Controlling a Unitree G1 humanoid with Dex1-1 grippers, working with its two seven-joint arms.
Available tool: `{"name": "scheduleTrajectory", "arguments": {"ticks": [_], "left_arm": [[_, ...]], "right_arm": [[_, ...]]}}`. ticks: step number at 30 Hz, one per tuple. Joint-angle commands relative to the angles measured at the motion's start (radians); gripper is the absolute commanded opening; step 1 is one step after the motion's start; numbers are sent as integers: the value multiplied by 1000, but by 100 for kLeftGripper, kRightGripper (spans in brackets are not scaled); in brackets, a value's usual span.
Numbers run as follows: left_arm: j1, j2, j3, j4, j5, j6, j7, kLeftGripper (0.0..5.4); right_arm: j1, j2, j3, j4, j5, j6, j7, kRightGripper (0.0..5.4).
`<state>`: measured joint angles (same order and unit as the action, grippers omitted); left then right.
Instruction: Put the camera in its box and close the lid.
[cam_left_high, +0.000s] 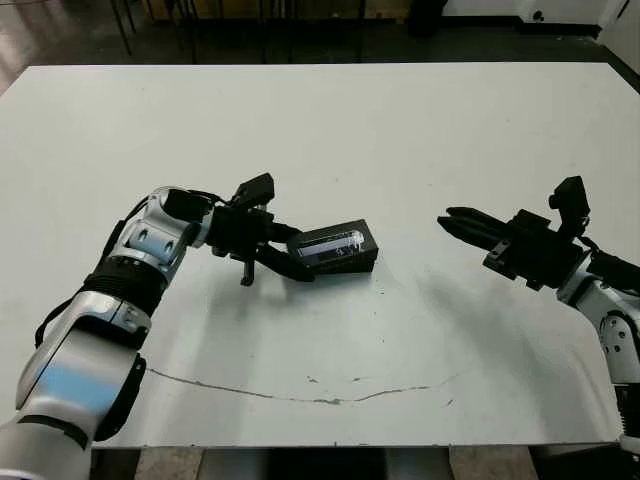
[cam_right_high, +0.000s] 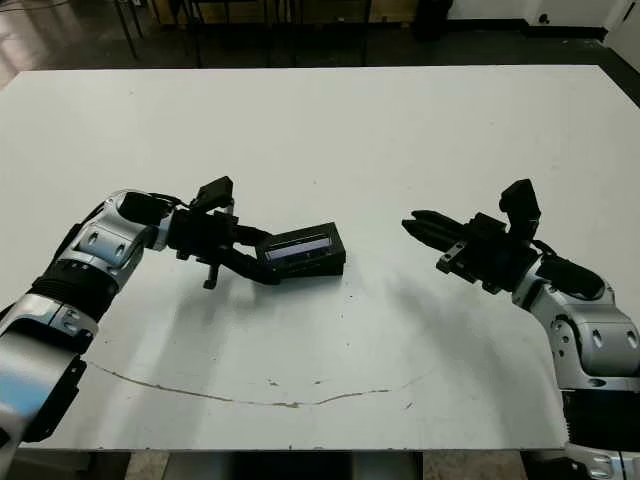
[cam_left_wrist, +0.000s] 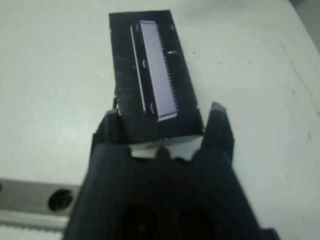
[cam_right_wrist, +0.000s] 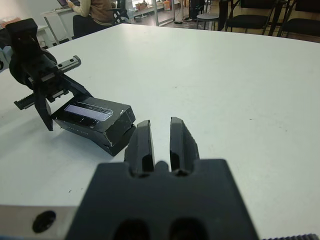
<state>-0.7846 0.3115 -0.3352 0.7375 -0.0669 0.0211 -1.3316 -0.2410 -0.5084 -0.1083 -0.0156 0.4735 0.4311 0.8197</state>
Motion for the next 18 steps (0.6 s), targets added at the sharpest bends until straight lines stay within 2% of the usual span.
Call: {"name": "scheduleTrajectory", "arguments": {"ticks": [1,11,18], "left_arm": [[37,11,-26,30,65,-9,44,61],[19,87,4,-20,63,-4,18,61],[-25,120,-11,-4,122,5,10,58]], "right_arm": [[11,-5,7,7,-13,-4,1,0],[13,2,5,12,-3,-2,7,0],[10,1,7,15,-1,4,10,0]]}}
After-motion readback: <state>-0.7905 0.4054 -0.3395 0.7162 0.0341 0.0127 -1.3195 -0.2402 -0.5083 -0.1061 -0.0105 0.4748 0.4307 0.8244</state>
